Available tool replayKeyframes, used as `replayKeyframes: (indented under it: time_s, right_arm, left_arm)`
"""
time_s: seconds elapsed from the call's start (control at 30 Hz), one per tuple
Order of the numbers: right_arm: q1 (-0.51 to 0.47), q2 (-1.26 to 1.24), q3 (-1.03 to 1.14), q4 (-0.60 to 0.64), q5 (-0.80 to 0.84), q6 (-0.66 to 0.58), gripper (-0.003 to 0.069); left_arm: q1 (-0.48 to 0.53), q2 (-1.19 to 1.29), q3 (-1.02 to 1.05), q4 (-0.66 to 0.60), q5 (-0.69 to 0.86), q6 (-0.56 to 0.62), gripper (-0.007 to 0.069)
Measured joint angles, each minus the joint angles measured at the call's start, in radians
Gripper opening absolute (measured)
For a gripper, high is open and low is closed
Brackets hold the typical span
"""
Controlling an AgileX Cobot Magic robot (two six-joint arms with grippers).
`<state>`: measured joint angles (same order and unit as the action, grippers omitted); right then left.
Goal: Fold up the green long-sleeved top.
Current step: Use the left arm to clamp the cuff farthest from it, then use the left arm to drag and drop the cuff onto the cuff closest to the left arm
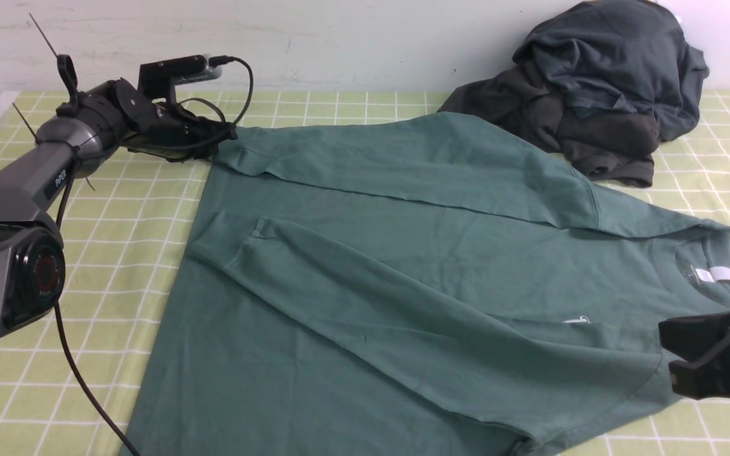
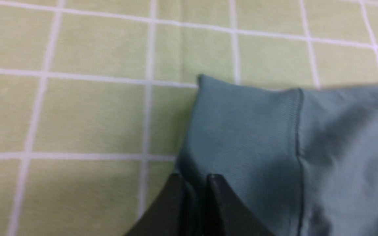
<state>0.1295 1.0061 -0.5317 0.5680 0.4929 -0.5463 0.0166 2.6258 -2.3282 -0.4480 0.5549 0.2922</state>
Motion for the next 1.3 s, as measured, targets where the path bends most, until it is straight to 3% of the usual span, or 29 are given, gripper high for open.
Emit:
replayKeyframes:
  time_s: [0.2,0.4,0.5,0.63,1.03,1.3]
  right_arm:
    - [0.0,0.0,0.0,0.005,0.0,0.0,-0.0013]
    - [0.0,0.0,0.0,0.031,0.0,0.0,-0.0013]
    - [0.0,0.0,0.0,0.038,0.0,0.0,-0.0013]
    - [0.0,0.0,0.0,0.045,0.01,0.0,-0.0013]
    - [0.0,0.0,0.001,0.079,0.089,0.0,-0.0013]
    - [0.0,0.0,0.001,0.088,0.116,0.0,-0.0013]
  left_arm:
    - [-0.008,-0.111,0.002,-0.004,0.225,0.058,0.0006]
    - [-0.009,-0.335,0.001,0.043,0.576,0.046,0.0006]
    - [-0.018,-0.427,0.012,0.104,0.665,0.001,0.0006]
    - [-0.022,-0.543,0.102,0.204,0.68,-0.062,0.0006]
    - [-0.088,-0.821,0.862,0.275,0.648,-0.076,0.0008]
    - [-0.09,-0.825,0.973,0.316,0.599,-0.081,0.0095]
